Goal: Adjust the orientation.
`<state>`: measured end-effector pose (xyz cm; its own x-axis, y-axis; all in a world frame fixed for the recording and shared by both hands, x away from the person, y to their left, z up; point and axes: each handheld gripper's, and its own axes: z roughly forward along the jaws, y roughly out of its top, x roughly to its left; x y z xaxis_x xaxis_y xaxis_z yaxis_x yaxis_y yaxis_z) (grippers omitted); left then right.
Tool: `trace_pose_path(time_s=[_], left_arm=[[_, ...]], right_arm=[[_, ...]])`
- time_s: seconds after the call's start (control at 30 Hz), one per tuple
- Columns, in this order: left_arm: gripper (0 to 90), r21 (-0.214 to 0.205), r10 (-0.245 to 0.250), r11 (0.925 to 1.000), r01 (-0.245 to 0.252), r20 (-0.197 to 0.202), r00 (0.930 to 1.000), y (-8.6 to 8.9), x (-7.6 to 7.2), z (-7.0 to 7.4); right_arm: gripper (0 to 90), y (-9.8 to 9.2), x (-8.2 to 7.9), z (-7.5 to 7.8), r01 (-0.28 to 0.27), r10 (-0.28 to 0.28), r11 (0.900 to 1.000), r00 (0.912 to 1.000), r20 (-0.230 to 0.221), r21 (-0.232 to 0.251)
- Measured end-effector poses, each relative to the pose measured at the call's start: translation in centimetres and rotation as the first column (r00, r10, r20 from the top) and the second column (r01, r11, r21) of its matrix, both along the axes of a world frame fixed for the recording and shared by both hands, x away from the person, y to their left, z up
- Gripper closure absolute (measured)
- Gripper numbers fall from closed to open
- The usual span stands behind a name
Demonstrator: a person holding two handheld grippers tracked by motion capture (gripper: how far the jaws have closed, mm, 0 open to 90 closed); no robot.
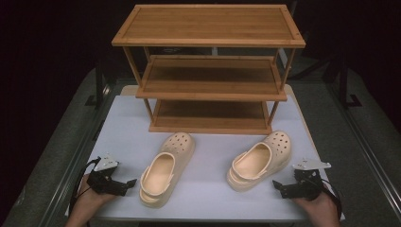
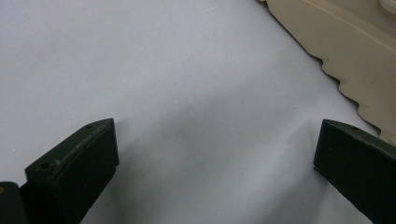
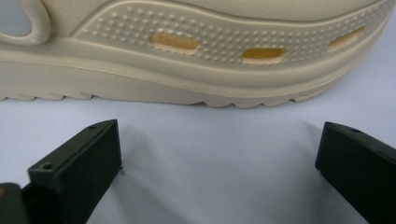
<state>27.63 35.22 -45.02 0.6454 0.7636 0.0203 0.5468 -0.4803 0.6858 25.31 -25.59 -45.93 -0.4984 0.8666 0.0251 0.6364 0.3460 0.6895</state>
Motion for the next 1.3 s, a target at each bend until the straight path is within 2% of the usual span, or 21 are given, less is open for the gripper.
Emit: trace_pose_path(time_s=[0.23, 0.4, 0.43, 0.5, 0.53, 0.57, 0.6, 0.63, 0.67, 0.77, 0.8, 0.83, 0.87, 0.9, 0.97, 1.0, 1.1, 1.13, 1.23, 1.27, 1.3], left_arm=[[0.0, -0.002, 0.000, 1.0000, 0.000, 0.001, 1.0000, 0.0, 0.0, 0.0], [0.0, -0.003, 0.002, 1.0000, -0.002, 0.003, 1.0000, 0.0, 0.0, 0.0], [0.0, -0.003, 0.001, 1.0000, -0.001, 0.005, 1.0000, 0.0, 0.0, -0.1], [0.0, -0.003, 0.001, 1.0000, -0.001, 0.004, 1.0000, 0.0, 0.0, 0.0], [0.0, -0.002, 0.001, 1.0000, -0.001, 0.002, 1.0000, 0.0, 0.0, 0.0], [0.0, -0.002, 0.000, 1.0000, 0.000, 0.002, 1.0000, 0.0, 0.0, 0.0], [0.0, -0.002, 0.000, 1.0000, 0.000, 0.002, 1.0000, 0.0, 0.0, 0.0], [0.0, -0.001, 0.000, 1.0000, 0.000, 0.002, 1.0000, 0.0, 0.0, 0.0], [0.0, 0.000, -0.001, 1.0000, 0.001, 0.002, 1.0000, 0.0, 0.0, 0.0], [0.0, 0.000, 0.000, 1.0000, 0.000, 0.000, 1.0000, 0.0, 0.0, 0.0], [0.0, -0.001, 0.000, 1.0000, 0.000, 0.000, 1.0000, 0.0, 0.0, 0.0], [0.0, -0.001, 0.000, 1.0000, 0.000, 0.000, 1.0000, 0.0, 0.0, 0.0], [0.0, -0.001, 0.000, 1.0000, 0.000, -0.001, 1.0000, 0.0, 0.0, 0.0], [0.0, -0.001, 0.000, 1.0000, 0.000, 0.000, 1.0000, 0.0, 0.0, 0.0], [0.0, -0.001, 0.000, 1.0000, 0.000, 0.000, 1.0000, 0.0, 0.0, 0.0], [0.0, -0.003, 0.000, 1.0000, 0.000, 0.001, 1.0000, 0.0, 0.0, 0.0], [0.0, -0.006, 0.001, 1.0000, -0.001, -0.002, 1.0000, 0.0, 0.0, -0.1], [0.0, -0.006, 0.001, 1.0000, -0.001, -0.002, 1.0000, 0.0, 0.0, -0.1], [0.0, -0.006, 0.000, 1.0000, 0.000, -0.003, 1.0000, 0.0, 0.0, -0.1], [0.0, -0.007, 0.001, 1.0000, -0.001, -0.003, 1.0000, 0.0, 0.1, -0.1], [0.0, -0.007, 0.001, 1.0000, -0.001, -0.003, 1.0000, 0.0, 0.1, -0.1]], right_arm=[[0.1, 0.0, 0.0, 0.0, 0.002, -0.002, 1.0000, 1.0000, -0.004, 0.001], [6.9, -0.7, -0.3, 0.8, -0.004, 0.004, 1.0000, 0.9999, 0.009, 0.008], [16.1, -1.2, -0.5, 1.4, 0.007, -0.007, 0.9997, 0.9997, 0.023, 0.023], [16.9, -1.5, -0.6, 1.6, 0.010, -0.011, 0.9994, 0.9994, 0.032, 0.035], [20.5, -1.8, -0.5, 1.9, 0.021, -0.023, 0.9989, 0.9991, 0.034, 0.042], [32.6, -2.5, -0.4, 2.6, 0.034, -0.037, 0.9977, 0.9981, 0.049, 0.059], [32.6, -2.5, -0.4, 2.6, 0.034, -0.037, 0.9977, 0.9981, 0.049, 0.059], [37.2, -2.7, -0.3, 2.9, 0.039, -0.042, 0.9970, 0.9975, 0.056, 0.067], [53.3, -3.2, 0.0, 3.6, 0.050, -0.056, 0.9949, 0.9963, 0.066, 0.087], [73.9, -3.6, 0.7, 4.5, 0.073, -0.080, 0.9942, 0.9925, 0.093, 0.079], [79.4, -3.7, 1.1, 4.7, 0.081, -0.088, 0.9941, 0.9912, 0.099, 0.072], [79.4, -3.7, 1.1, 4.7, 0.081, -0.088, 0.9941, 0.9912, 0.099, 0.072], [85.9, -3.8, 1.5, 5.0, 0.089, -0.096, 0.9938, 0.9899, 0.104, 0.066], [90.0, -4.0, 2.4, 5.4, 0.098, -0.104, 0.9934, 0.9884, 0.111, 0.059], [90.0, -4.1, 2.8, 5.5, 0.100, -0.106, 0.9933, 0.9879, 0.114, 0.059], [90.0, -4.4, 3.9, 5.6, 0.104, -0.109, 0.9931, 0.9876, 0.113, 0.054], [90.0, -4.8, 5.4, 5.6, 0.120, -0.126, 0.9911, 0.9862, 0.107, 0.057], [90.0, -4.8, 5.4, 5.6, 0.120, -0.126, 0.9911, 0.9862, 0.107, 0.057], [90.0, -5.1, 7.4, 5.3, 0.104, -0.110, 0.9923, 0.9896, 0.093, 0.068], [90.0, -5.1, 8.5, 5.1, 0.093, -0.100, 0.9924, 0.9912, 0.087, 0.081], [90.0, -5.1, 8.5, 5.1, 0.093, -0.100, 0.9924, 0.9912, 0.087, 0.081]])
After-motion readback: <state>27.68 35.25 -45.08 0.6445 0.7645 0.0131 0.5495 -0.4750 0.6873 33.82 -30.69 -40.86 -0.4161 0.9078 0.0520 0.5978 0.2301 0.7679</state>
